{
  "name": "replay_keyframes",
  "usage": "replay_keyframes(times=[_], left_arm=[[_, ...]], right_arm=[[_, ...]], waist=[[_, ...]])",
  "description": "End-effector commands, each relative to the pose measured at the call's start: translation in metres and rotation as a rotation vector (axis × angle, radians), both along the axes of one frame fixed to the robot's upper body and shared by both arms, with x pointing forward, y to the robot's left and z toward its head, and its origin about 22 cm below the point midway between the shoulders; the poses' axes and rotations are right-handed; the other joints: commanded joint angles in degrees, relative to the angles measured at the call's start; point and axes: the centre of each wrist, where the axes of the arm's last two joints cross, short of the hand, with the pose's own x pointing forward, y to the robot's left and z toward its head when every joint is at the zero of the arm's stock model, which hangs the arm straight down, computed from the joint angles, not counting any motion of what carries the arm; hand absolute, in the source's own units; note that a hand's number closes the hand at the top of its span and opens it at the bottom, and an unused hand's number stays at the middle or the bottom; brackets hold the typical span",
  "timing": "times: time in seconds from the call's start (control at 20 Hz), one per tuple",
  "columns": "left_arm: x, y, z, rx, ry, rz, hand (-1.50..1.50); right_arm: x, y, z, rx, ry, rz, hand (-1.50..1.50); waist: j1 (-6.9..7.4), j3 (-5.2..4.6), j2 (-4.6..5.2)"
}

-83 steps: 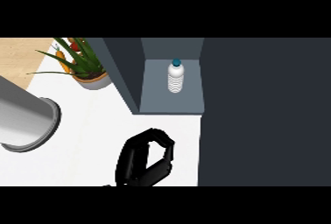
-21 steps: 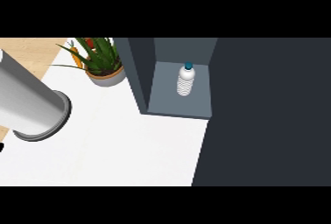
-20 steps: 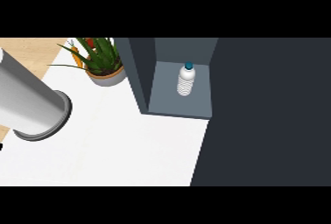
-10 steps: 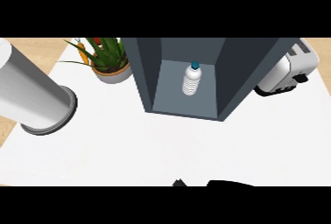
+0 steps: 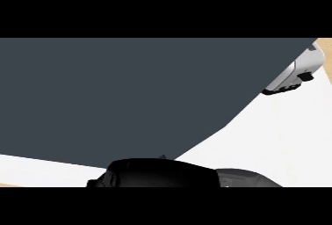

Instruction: Pick up the bottled water, place it into the cabinet and close the cabinet

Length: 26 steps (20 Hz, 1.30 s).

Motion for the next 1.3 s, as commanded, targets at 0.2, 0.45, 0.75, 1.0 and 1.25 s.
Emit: replay_keyframes(times=[0.2,0.45,0.75,1.0,1.25], left_arm=[[-0.045,0.028,0.003,-0.002,-0.003,0.037,-1.5],[-0.052,0.034,0.003,-0.008,-0.011,0.063,-1.5],[-0.067,0.024,-0.004,-0.014,0.005,0.082,-1.5],[-0.06,0.023,-0.001,-0.018,-0.006,0.076,-1.5],[-0.063,0.023,-0.007,-0.018,0.002,0.069,-1.5]], right_arm=[[0.052,0.022,0.006,-0.018,0.184,-0.051,1.5],[0.093,0.017,-0.005,-0.046,0.262,-0.06,1.5],[0.126,-0.024,-0.038,-0.017,0.288,-0.172,1.5],[0.157,-0.033,-0.037,0.03,0.28,-0.28,1.5],[0.161,-0.025,-0.036,0.033,0.147,-0.299,1.5]], waist=[[-2.77,0.31,0.02],[-4.29,0.29,0.34],[-5.21,0.32,0.36],[-5.22,0.29,0.5],[-5.55,0.26,0.39]])
